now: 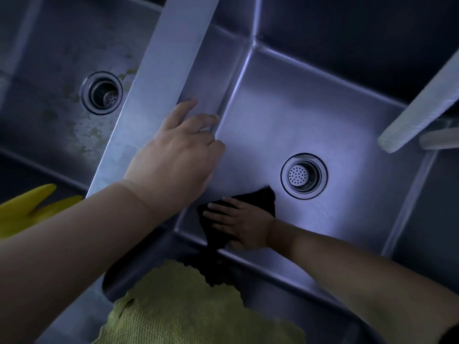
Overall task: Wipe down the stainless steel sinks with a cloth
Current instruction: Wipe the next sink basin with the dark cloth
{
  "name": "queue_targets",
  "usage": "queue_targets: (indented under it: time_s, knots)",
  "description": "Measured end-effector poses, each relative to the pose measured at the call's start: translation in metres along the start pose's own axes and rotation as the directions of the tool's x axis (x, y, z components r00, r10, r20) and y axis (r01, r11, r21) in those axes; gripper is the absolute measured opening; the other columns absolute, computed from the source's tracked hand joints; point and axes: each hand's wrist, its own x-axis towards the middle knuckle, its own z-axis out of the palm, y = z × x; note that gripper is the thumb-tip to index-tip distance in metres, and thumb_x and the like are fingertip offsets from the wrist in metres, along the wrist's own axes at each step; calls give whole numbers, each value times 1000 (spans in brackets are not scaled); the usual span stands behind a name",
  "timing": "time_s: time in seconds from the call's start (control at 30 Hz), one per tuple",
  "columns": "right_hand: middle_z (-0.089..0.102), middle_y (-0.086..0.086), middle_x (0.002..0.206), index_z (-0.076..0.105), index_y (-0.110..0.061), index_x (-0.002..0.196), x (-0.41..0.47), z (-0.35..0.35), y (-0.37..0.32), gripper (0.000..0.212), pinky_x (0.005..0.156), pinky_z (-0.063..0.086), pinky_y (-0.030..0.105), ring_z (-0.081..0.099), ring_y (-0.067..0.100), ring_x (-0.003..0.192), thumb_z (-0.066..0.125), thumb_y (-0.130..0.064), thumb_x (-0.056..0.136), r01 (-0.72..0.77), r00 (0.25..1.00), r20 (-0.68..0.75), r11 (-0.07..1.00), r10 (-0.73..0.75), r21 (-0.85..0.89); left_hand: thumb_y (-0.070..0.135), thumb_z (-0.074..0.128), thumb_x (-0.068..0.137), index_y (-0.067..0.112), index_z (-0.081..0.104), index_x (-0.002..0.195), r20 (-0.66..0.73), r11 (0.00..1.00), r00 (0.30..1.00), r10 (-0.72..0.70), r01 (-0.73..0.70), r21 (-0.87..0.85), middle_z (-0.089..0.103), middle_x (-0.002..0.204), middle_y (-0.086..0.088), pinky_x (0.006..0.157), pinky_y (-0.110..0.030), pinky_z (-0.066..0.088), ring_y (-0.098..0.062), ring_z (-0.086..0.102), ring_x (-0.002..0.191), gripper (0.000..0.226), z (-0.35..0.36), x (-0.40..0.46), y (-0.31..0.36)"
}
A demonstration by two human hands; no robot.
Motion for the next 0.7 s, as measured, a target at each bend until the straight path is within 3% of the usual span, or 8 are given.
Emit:
queue_targets:
  time_s: [0.2, 0.37, 0.47, 0.7]
  knots:
    - [42, 11, 147, 56, -10, 131, 28, -19, 65, 67, 113, 24, 52, 35, 31, 138, 65, -40, 72, -226, 971, -80, 974, 227, 26, 2, 67, 70, 9, 68, 70, 10, 1000, 1000, 10, -10, -14, 66, 69, -9, 105, -54, 36, -31, 63, 105, 7, -1, 2, 0]
    - [25, 11, 155, 42, -10, 140, 39, -41, 127, 71, 117, 14, 48, 22, 30, 143, 47, -43, 78, -408, 913, -30, 913, 407, -30, 6, 67, 74, 13, 67, 71, -18, 1000, 1000, 23, -23, -16, 67, 73, -5, 107, -52, 34, -27, 64, 106, 8, 1, 2, -1]
    - [22, 12, 156, 42, -10, 140, 42, -57, 164, 72, 117, 13, 45, 20, 28, 143, 43, -48, 79, -576, 817, -46, 808, 575, -128, 5, 67, 72, 13, 66, 69, 3, 999, 999, 34, -35, 4, 65, 68, -5, 107, -52, 35, -27, 65, 103, 8, 0, 1, -2]
    - [11, 10, 159, 28, -6, 147, 37, -77, 227, 73, 120, 4, 42, 7, 24, 147, 34, -46, 85, -820, 572, -101, 571, 814, -42, 9, 65, 74, 17, 66, 67, 39, 998, 998, 55, -55, -13, 66, 68, 0, 93, -42, 42, -26, 67, 95, 11, 1, 2, -2]
